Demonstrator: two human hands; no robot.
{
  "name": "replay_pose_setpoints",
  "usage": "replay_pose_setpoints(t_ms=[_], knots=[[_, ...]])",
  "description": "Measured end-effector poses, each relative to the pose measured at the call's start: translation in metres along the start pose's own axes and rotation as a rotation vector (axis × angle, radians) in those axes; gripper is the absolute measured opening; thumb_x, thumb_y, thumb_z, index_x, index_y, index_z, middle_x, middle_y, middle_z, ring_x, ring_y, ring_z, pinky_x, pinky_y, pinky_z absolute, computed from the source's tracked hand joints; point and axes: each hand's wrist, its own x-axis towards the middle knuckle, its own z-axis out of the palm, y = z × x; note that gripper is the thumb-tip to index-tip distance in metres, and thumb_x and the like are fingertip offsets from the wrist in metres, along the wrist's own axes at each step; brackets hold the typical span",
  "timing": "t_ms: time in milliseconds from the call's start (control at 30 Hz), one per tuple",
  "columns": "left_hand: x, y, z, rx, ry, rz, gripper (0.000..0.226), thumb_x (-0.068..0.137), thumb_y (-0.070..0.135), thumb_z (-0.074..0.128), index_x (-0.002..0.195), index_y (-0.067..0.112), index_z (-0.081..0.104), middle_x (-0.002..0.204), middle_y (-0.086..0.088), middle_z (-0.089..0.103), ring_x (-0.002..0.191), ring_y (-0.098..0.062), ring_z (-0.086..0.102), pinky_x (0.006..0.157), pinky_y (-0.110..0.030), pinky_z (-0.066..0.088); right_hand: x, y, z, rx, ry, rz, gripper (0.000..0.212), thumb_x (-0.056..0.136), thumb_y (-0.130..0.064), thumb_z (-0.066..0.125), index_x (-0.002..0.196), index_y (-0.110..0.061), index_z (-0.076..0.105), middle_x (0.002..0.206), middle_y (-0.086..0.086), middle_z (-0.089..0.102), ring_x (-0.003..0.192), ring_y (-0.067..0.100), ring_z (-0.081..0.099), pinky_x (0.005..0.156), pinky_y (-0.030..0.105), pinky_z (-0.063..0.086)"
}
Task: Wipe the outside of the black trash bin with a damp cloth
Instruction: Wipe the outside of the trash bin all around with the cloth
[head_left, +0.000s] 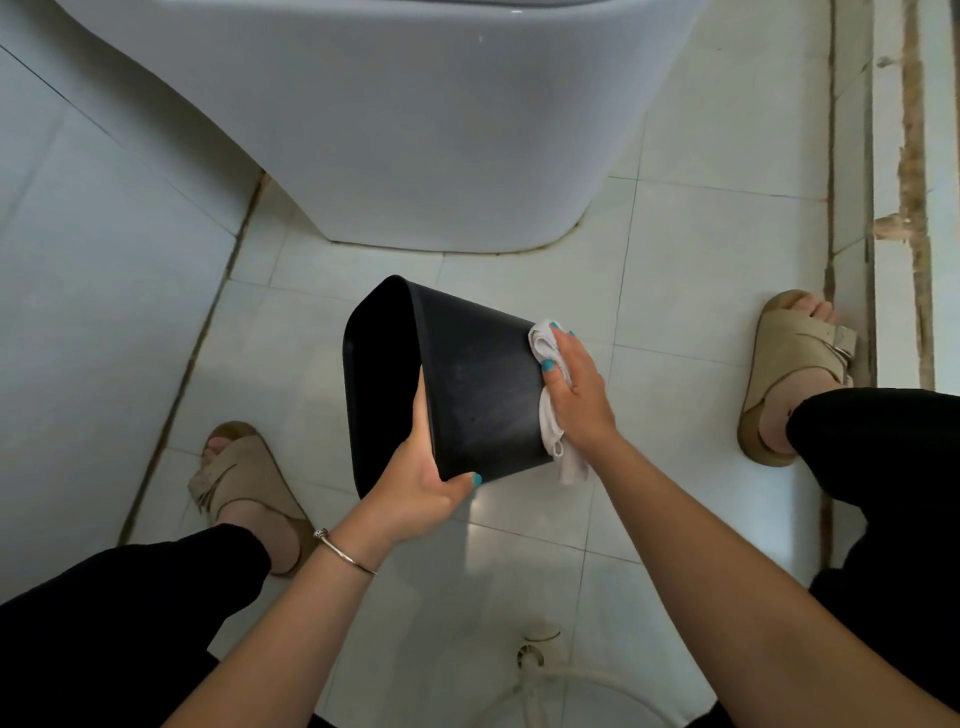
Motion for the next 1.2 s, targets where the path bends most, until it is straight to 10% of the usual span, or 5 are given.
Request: replay_pose_setpoints(t_ms=[300, 433, 667, 1067, 1200], knots=[[0.001, 0.002, 0.0, -0.034, -0.021, 0.02, 0.115, 0.082, 0.004, 0.067, 0.144, 0.044, -0.021, 0.15, 0.014, 0.024, 0.131, 0.002, 0.034, 0.092, 0.0, 0.031, -0.011, -0.038, -0.001, -0.078, 0.037, 0.086, 0.041, 0.102, -0.036, 0.03, 0.142, -0.048, 0.032, 0.148, -0.01, 0.042, 0.133, 0.02, 0.041, 0.104, 0.056, 0.035], [0.005, 0.01, 0.004, -0.064, -0.017, 0.12, 0.113, 0.079, -0.009, 0.064, 0.149, 0.028, -0.017, 0.142, 0.022, 0.031, 0.125, 0.018, 0.035, 0.095, -0.002, 0.032, -0.026, -0.09, -0.002, -0.156, -0.077, -0.097, 0.043, 0.103, -0.039, 0.027, 0.143, -0.051, 0.028, 0.153, -0.011, 0.033, 0.138, 0.018, 0.03, 0.105, 0.06, 0.026], [0.003, 0.016, 0.006, -0.077, -0.021, 0.21, 0.103, 0.074, 0.008, 0.07, 0.15, 0.013, 0.0, 0.147, 0.001, 0.034, 0.135, -0.005, 0.037, 0.107, -0.021, 0.036, -0.053, -0.14, 0.012, -0.141, -0.129, -0.37, 0.043, 0.099, -0.047, 0.027, 0.14, -0.06, 0.021, 0.153, -0.019, 0.031, 0.136, 0.014, 0.03, 0.102, 0.053, 0.031], [0.009, 0.012, 0.009, 0.031, -0.113, 0.196, 0.111, 0.078, -0.004, 0.062, 0.149, 0.022, -0.018, 0.131, 0.034, 0.03, 0.111, 0.025, 0.038, 0.094, -0.005, 0.036, -0.013, -0.106, 0.006, -0.099, -0.02, -0.212, 0.049, 0.091, -0.054, 0.03, 0.14, -0.056, 0.026, 0.15, -0.021, 0.033, 0.143, 0.013, 0.023, 0.111, 0.05, 0.026], [0.01, 0.011, 0.013, 0.058, -0.111, 0.173, 0.114, 0.082, -0.002, 0.063, 0.146, 0.034, -0.024, 0.117, 0.035, 0.037, 0.106, 0.002, 0.051, 0.09, -0.021, 0.046, 0.006, -0.075, -0.005, -0.053, 0.018, -0.09, 0.048, 0.091, -0.046, 0.034, 0.138, -0.053, 0.034, 0.139, -0.02, 0.046, 0.131, 0.016, 0.038, 0.104, 0.048, 0.036]])
